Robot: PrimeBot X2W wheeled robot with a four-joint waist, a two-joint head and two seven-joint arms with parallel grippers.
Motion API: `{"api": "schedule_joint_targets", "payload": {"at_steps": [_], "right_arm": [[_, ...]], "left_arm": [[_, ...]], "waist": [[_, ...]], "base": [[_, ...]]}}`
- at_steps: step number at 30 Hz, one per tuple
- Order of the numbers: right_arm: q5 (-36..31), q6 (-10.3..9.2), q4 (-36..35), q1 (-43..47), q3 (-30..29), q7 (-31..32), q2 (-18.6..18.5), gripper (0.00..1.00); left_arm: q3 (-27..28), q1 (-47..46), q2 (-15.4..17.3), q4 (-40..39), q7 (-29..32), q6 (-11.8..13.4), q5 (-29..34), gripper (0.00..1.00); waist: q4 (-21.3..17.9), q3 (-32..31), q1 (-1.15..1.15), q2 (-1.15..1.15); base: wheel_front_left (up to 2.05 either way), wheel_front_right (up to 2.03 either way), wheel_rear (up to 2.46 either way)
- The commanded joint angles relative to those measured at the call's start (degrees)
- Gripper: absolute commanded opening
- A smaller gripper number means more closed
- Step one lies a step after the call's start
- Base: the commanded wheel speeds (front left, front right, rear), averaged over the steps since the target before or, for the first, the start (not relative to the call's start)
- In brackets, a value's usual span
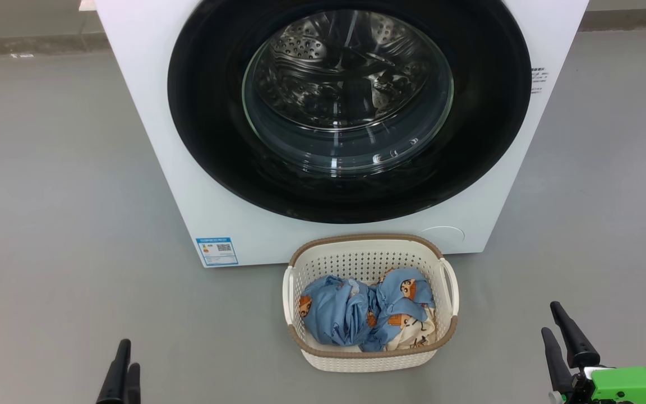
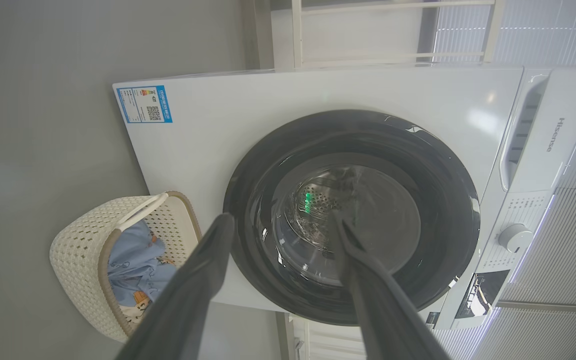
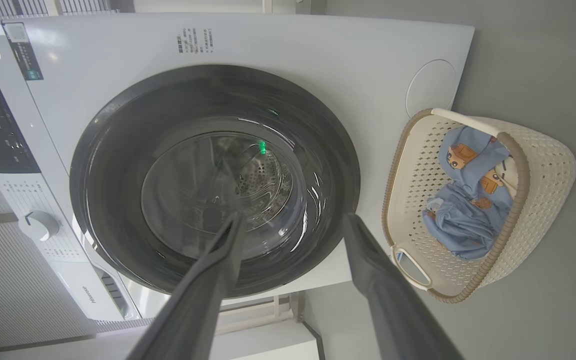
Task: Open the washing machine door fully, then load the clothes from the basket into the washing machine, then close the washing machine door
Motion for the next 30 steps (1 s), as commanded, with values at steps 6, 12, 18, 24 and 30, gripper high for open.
{"api": "schedule_joint_targets", "payload": {"at_steps": [6, 12, 18, 24, 30], "right_arm": [[-2.5, 0.04, -2.0, -2.2, 1.3, -1.4, -1.6, 1.0], [-5.6, 0.06, -2.2, -2.9, 2.4, -2.5, -2.3, 1.0], [-9.7, 0.07, -2.5, -3.4, 3.4, -3.5, -2.8, 1.0], [-13.0, 0.08, -2.3, -3.8, 5.1, -4.5, -3.5, 1.0], [-18.3, 0.1, -1.8, -4.4, 6.8, -5.5, -4.7, 1.0]], "left_arm": [[-0.5, -1.2, 1.8, -2.9, -1.5, -0.1, 3.2, 1.0], [-0.9, -1.3, 2.5, -3.6, -2.5, -0.2, 6.7, 1.0], [-1.1, -1.3, 2.9, -4.3, -3.5, -0.2, 11.1, 1.0], [-1.7, -1.2, 3.5, -4.9, -4.5, -0.2, 16.3, 1.0], [-2.1, -1.1, 3.8, -5.1, -5.5, -0.2, 21.8, 1.0]], "waist": [[0.1, 0.0, -0.07, 0.0], [0.3, 0.0, -0.07, 0.0], [0.3, -0.1, -0.07, 0.0], [0.4, -0.2, -0.07, 0.0], [0.5, -0.2, -0.07, 0.0]], "base": [[0.0, 0.0, 0.0], [0.0, 0.0, 0.0], [0.0, 0.0, 0.0], [0.0, 0.0, 0.0], [0.0, 0.0, 0.0]]}}
